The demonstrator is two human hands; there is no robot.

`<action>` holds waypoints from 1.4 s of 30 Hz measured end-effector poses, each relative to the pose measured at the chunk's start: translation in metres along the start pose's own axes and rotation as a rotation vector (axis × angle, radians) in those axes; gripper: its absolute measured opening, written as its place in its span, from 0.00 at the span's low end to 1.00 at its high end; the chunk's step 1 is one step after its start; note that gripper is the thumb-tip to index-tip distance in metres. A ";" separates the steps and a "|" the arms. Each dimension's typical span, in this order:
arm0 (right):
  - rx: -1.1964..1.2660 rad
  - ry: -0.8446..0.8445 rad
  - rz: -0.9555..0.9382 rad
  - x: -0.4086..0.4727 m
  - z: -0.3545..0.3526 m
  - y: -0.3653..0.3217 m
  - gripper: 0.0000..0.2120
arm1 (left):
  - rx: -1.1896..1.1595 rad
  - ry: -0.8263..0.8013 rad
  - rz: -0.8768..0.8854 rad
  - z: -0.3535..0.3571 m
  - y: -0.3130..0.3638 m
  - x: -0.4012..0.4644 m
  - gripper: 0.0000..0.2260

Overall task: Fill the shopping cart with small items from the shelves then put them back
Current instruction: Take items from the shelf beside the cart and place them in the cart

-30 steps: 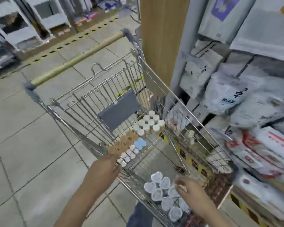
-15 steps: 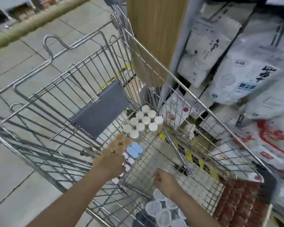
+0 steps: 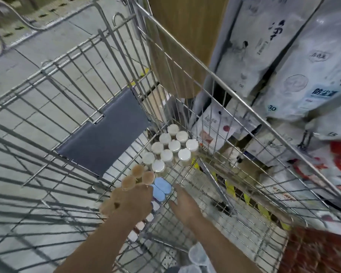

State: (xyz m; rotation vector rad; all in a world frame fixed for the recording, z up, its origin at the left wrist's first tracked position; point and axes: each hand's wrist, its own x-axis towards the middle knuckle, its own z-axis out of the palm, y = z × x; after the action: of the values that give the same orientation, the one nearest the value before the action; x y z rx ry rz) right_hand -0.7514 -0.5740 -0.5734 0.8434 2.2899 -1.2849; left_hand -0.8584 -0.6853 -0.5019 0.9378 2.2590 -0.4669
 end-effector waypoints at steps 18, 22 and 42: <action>-0.598 -0.535 0.054 -0.050 0.006 0.062 0.22 | 0.002 -0.029 -0.011 -0.003 0.017 -0.008 0.15; -0.415 -0.442 0.097 -0.052 -0.004 0.060 0.14 | 0.033 0.194 0.183 -0.011 0.035 -0.007 0.07; 0.477 0.051 0.286 -0.097 -0.058 0.129 0.10 | -0.565 -0.832 -0.057 0.106 0.129 -0.015 0.30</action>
State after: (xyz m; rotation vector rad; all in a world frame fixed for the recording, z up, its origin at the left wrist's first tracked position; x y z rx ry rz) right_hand -0.5955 -0.5032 -0.5685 1.3165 1.8265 -1.7092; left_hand -0.7113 -0.6619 -0.5793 0.2919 1.5132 -0.1635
